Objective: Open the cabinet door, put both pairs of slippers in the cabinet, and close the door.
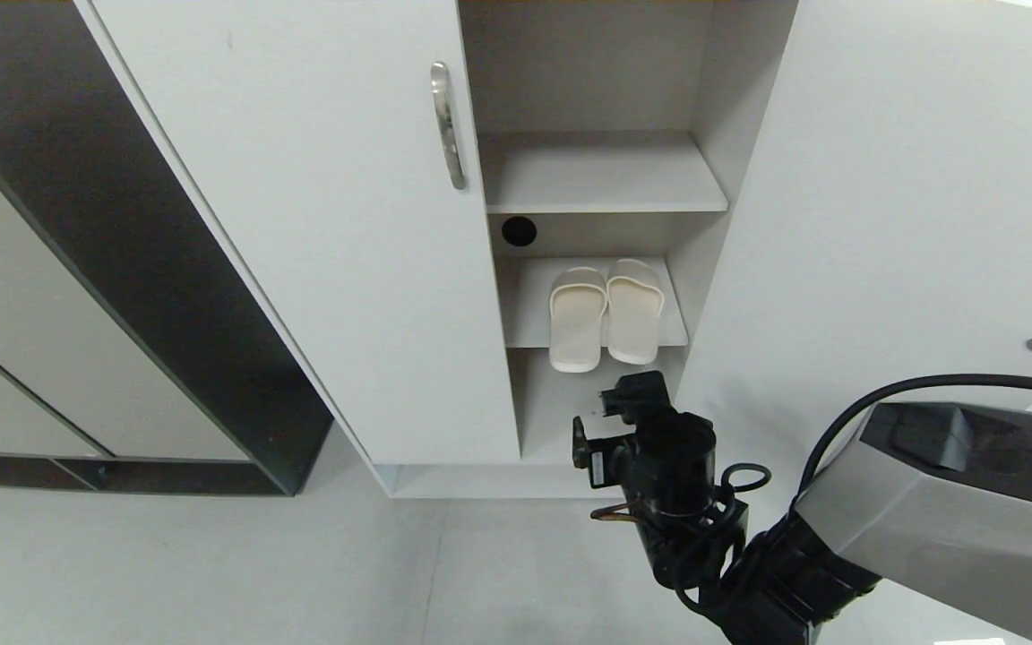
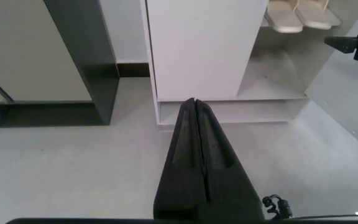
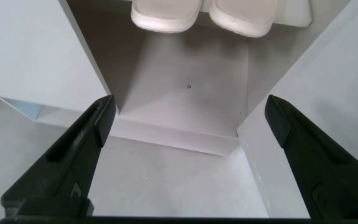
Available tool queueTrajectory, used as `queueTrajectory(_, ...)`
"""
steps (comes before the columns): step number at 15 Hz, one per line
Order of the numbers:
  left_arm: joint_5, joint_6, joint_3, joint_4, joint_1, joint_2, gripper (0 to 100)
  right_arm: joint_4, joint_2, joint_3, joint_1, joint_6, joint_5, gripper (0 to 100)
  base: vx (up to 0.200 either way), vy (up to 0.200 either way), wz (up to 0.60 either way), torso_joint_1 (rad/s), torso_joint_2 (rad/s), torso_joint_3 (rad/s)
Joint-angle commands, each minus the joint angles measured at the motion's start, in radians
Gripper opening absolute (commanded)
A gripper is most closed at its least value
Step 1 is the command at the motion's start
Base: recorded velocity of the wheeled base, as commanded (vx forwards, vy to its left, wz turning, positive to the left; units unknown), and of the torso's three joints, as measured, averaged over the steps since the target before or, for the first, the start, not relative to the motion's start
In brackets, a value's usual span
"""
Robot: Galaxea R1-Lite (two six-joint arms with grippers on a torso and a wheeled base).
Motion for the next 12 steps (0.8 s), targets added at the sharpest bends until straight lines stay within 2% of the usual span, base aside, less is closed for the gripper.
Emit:
queueTrajectory(1,-0.001,0.000,0.000,0.000,0.000,0.002,0,0.000,0.002,0.000,0.001,0.000,0.000,100,0.000,0.000,0.00,0.002,0.01,0.163)
queueTrajectory(12,0.004,0.000,0.000,0.000,0.000,0.002,0,0.001,0.002,0.004,0.000,0.002,0.000,100,0.000,0.000,0.00,0.003,0.00,0.203)
